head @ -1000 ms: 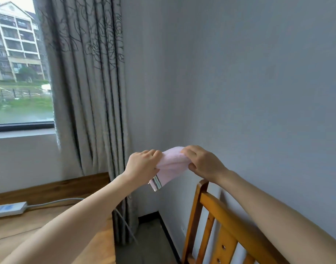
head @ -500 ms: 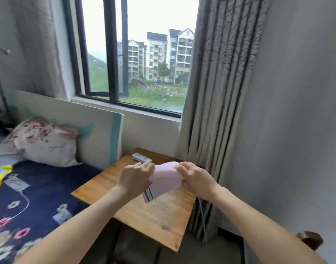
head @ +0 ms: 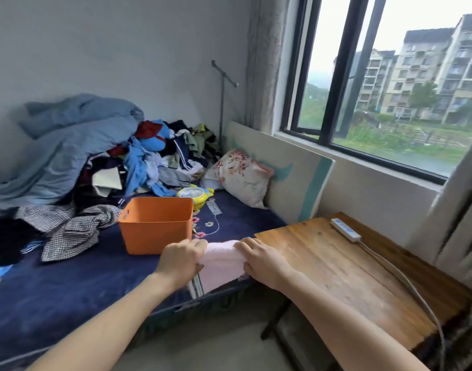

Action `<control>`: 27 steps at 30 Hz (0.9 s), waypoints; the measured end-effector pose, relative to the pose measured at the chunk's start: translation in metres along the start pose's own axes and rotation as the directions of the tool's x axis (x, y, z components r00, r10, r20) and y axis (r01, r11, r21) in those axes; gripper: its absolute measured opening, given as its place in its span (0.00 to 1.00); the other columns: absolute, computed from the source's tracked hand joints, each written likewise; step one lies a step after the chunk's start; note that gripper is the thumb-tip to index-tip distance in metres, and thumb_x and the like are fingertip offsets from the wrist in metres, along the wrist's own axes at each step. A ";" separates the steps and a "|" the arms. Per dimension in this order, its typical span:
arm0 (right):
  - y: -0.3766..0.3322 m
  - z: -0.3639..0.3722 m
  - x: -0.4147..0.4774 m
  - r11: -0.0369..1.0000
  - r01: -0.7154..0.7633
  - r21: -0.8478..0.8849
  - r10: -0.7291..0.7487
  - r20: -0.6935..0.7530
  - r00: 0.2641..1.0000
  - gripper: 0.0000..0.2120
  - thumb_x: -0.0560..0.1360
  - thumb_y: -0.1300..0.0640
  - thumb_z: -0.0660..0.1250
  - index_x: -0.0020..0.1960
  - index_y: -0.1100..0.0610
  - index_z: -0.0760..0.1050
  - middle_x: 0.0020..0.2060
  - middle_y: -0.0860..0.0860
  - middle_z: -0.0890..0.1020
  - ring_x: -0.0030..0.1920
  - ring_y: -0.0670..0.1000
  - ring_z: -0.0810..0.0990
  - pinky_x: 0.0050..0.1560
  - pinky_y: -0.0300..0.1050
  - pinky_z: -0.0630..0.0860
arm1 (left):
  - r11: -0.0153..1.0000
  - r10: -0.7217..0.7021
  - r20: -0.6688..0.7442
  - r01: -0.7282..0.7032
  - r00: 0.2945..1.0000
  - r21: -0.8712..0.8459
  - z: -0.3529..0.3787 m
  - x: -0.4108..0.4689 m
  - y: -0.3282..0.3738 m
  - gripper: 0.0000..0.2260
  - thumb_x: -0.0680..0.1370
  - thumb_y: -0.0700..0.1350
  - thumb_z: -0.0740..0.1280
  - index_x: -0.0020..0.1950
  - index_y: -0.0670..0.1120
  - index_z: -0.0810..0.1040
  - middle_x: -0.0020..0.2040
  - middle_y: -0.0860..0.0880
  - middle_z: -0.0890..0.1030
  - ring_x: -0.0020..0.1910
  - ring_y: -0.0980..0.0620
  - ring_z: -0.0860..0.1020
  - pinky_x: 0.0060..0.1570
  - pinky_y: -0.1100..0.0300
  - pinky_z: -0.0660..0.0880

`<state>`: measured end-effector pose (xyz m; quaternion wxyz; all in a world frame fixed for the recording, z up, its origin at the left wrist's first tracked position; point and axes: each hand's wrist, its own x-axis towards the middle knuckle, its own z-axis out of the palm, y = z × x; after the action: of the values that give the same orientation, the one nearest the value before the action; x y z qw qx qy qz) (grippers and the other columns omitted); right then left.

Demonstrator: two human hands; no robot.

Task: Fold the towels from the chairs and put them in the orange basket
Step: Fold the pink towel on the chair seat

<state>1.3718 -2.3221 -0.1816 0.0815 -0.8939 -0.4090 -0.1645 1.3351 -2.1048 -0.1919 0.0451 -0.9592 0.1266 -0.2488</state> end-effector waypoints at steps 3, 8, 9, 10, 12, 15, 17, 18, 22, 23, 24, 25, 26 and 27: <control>-0.030 0.005 0.025 0.999 0.037 -0.008 -0.037 0.039 0.999 0.20 0.73 0.66 0.59 0.64 0.63 0.69 0.60 0.60 0.74 0.60 0.60 0.72 0.52 0.55 0.74 | 0.998 -0.051 -0.003 0.051 0.999 0.032 -0.008 -0.026 -0.028 0.23 0.44 0.48 0.82 0.34 0.49 0.77 0.27 0.54 0.77 0.23 0.53 0.76 0.17 0.66 0.67; -0.075 0.011 0.066 0.995 0.097 -0.015 -0.097 0.030 0.995 0.19 0.73 0.65 0.59 0.64 0.63 0.69 0.60 0.59 0.74 0.60 0.60 0.72 0.50 0.56 0.74 | 0.990 -0.118 -0.007 0.118 0.993 0.082 -0.031 -0.058 -0.074 0.25 0.42 0.48 0.82 0.33 0.48 0.75 0.27 0.54 0.77 0.23 0.52 0.76 0.16 0.65 0.67; -0.083 0.013 0.074 0.992 0.124 -0.006 -0.123 0.005 0.992 0.19 0.72 0.66 0.60 0.63 0.64 0.70 0.58 0.60 0.75 0.58 0.61 0.73 0.46 0.56 0.75 | 0.988 -0.127 -0.006 0.127 0.992 0.087 -0.035 -0.065 -0.085 0.25 0.42 0.49 0.82 0.33 0.48 0.75 0.27 0.54 0.76 0.23 0.52 0.76 0.16 0.65 0.66; -0.094 0.014 0.081 0.987 0.160 0.003 -0.160 -0.022 0.987 0.19 0.71 0.66 0.61 0.61 0.64 0.71 0.56 0.60 0.76 0.55 0.61 0.75 0.43 0.56 0.76 | 0.986 -0.135 -0.005 0.135 0.991 0.094 -0.039 -0.073 -0.097 0.25 0.42 0.49 0.82 0.33 0.48 0.75 0.27 0.54 0.76 0.23 0.52 0.76 0.16 0.65 0.66; -0.115 0.019 0.093 0.970 0.241 0.010 -0.240 -0.060 0.969 0.18 0.66 0.66 0.64 0.56 0.65 0.74 0.50 0.60 0.79 0.47 0.61 0.79 0.34 0.52 0.78 | 0.983 -0.147 -0.015 0.148 0.989 0.105 -0.048 -0.089 -0.117 0.25 0.42 0.49 0.81 0.33 0.48 0.74 0.26 0.54 0.76 0.23 0.53 0.76 0.16 0.65 0.66; -0.146 0.031 0.107 0.957 0.290 0.026 -0.287 -0.086 0.954 0.19 0.61 0.64 0.66 0.52 0.62 0.75 0.45 0.58 0.81 0.41 0.59 0.81 0.27 0.47 0.78 | 0.979 -0.157 -0.013 0.157 0.988 0.131 -0.059 -0.112 -0.143 0.24 0.42 0.50 0.81 0.32 0.49 0.75 0.26 0.53 0.76 0.23 0.54 0.75 0.16 0.65 0.65; -0.162 0.038 0.116 0.950 0.311 0.021 -0.307 -0.113 0.945 0.19 0.60 0.63 0.66 0.51 0.61 0.75 0.45 0.56 0.81 0.41 0.57 0.82 0.25 0.45 0.78 | 0.978 -0.171 0.010 0.169 0.985 0.122 -0.061 -0.127 -0.158 0.24 0.42 0.50 0.81 0.32 0.49 0.75 0.26 0.54 0.76 0.22 0.54 0.75 0.16 0.65 0.65; -0.171 0.040 0.120 0.950 0.313 0.023 -0.309 -0.108 0.945 0.20 0.59 0.62 0.66 0.51 0.60 0.75 0.45 0.55 0.81 0.41 0.57 0.82 0.24 0.45 0.77 | 0.978 -0.183 0.018 0.180 0.983 0.110 -0.060 -0.134 -0.165 0.24 0.42 0.50 0.81 0.32 0.49 0.75 0.26 0.54 0.75 0.22 0.54 0.74 0.15 0.65 0.65; -0.195 0.054 0.128 0.945 0.327 -0.002 -0.326 -0.069 0.943 0.21 0.59 0.62 0.70 0.52 0.58 0.74 0.45 0.54 0.81 0.40 0.55 0.82 0.26 0.44 0.78 | 0.980 -0.196 0.077 0.192 0.978 0.061 -0.048 -0.156 -0.187 0.25 0.42 0.51 0.81 0.32 0.51 0.74 0.27 0.56 0.75 0.22 0.56 0.74 0.15 0.64 0.64; -0.197 0.057 0.128 0.945 0.326 0.002 -0.325 -0.055 0.944 0.21 0.60 0.63 0.71 0.53 0.59 0.74 0.46 0.55 0.81 0.40 0.55 0.82 0.28 0.45 0.79 | 0.980 -0.194 0.091 0.190 0.977 0.058 -0.046 -0.158 -0.189 0.24 0.42 0.52 0.81 0.32 0.51 0.74 0.27 0.56 0.76 0.22 0.56 0.74 0.15 0.64 0.64; -0.197 0.059 0.129 0.949 0.316 0.010 -0.316 -0.036 0.948 0.21 0.61 0.63 0.71 0.54 0.59 0.75 0.47 0.55 0.81 0.42 0.56 0.82 0.29 0.46 0.80 | 0.981 -0.194 0.098 0.190 0.976 0.049 -0.044 -0.158 -0.190 0.24 0.42 0.52 0.81 0.33 0.51 0.75 0.27 0.56 0.76 0.22 0.56 0.74 0.15 0.64 0.64; -0.197 0.060 0.130 0.953 0.304 0.009 -0.304 -0.028 0.952 0.21 0.62 0.64 0.70 0.54 0.60 0.75 0.48 0.56 0.81 0.43 0.57 0.82 0.31 0.47 0.80 | 0.981 -0.194 0.094 0.192 0.976 0.031 -0.043 -0.158 -0.191 0.24 0.43 0.51 0.81 0.33 0.51 0.75 0.26 0.56 0.76 0.22 0.56 0.74 0.15 0.64 0.64; -0.196 0.062 0.131 0.957 0.292 -0.001 -0.291 -0.029 0.956 0.21 0.62 0.64 0.71 0.54 0.59 0.75 0.48 0.56 0.81 0.43 0.57 0.82 0.31 0.47 0.80 | 0.981 -0.195 0.089 0.194 0.977 0.011 -0.040 -0.157 -0.192 0.24 0.43 0.51 0.80 0.33 0.51 0.75 0.26 0.56 0.76 0.22 0.56 0.74 0.15 0.65 0.64; -0.194 0.066 0.133 0.958 0.288 -0.013 -0.288 -0.042 0.957 0.21 0.62 0.64 0.71 0.54 0.59 0.75 0.48 0.55 0.81 0.43 0.56 0.82 0.31 0.47 0.80 | 0.980 -0.196 0.097 0.198 0.976 -0.002 -0.037 -0.157 -0.192 0.23 0.43 0.50 0.80 0.33 0.51 0.75 0.26 0.56 0.76 0.22 0.56 0.74 0.15 0.65 0.63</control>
<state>1.3210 -2.0838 -0.1927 0.0625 -0.8213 -0.5323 -0.1956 1.2272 -1.8790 -0.2043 0.0206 -0.9781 0.0301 -0.2050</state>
